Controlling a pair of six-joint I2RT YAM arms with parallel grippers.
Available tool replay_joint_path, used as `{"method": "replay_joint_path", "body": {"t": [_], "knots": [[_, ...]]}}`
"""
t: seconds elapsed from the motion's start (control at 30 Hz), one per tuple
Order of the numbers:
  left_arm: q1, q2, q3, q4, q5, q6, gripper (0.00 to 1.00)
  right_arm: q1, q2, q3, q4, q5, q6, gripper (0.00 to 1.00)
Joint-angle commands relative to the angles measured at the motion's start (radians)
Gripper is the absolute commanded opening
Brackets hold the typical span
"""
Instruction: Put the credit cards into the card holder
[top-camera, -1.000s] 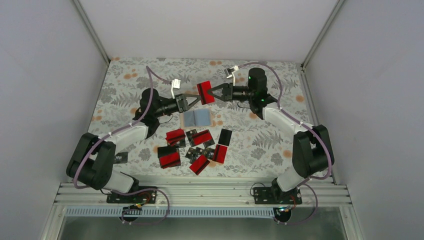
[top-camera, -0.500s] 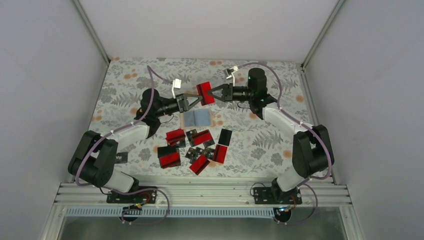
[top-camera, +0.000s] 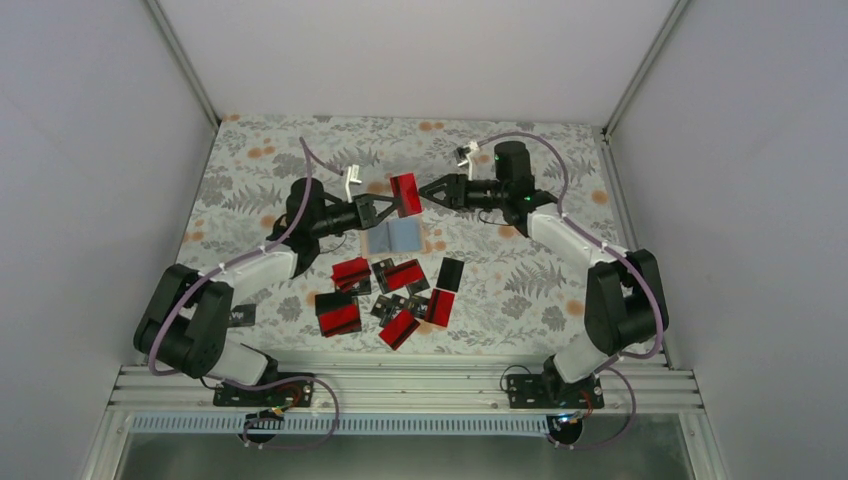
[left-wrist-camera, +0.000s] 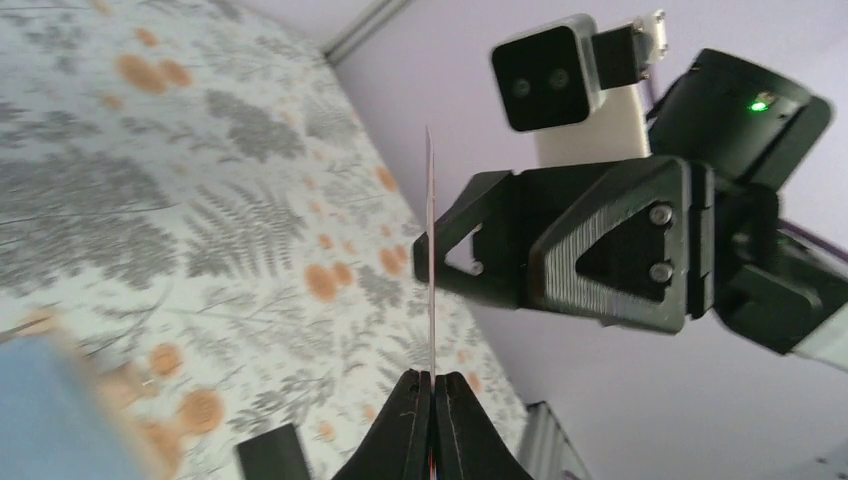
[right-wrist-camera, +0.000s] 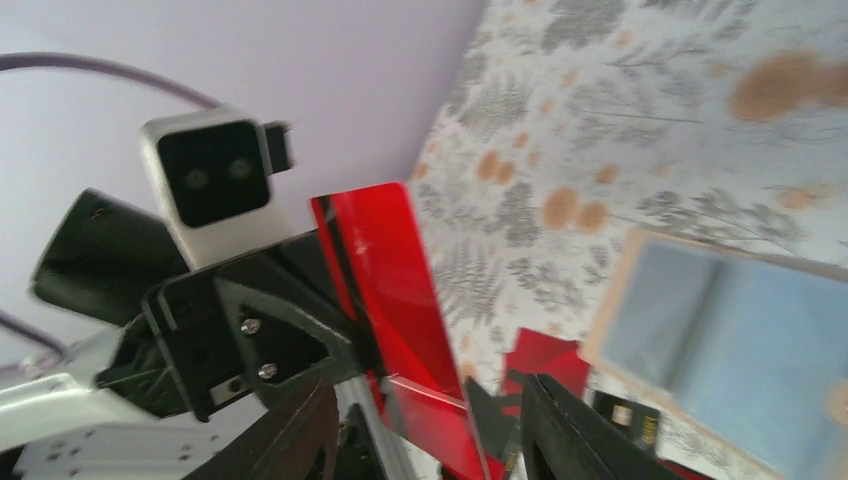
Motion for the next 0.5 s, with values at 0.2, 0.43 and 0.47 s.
{"method": "replay_joint_path", "body": {"t": [0.2,0.43,0.47], "knots": [[0.028,-0.025,-0.091,-0.228,-0.208,0.147,0.02,-0.04,0.116,-0.021,-0.141,0.123,-0.115,0.49],[0.047,0.069,-0.092,-0.235,-0.229,0.138,0.02,-0.008,0.212,-0.017,-0.117,0.12,-0.124,0.42],[0.048,0.081,-0.09,-0.236,-0.234,0.137,0.02,-0.004,0.228,-0.014,-0.116,0.119,-0.127,0.4]]}}
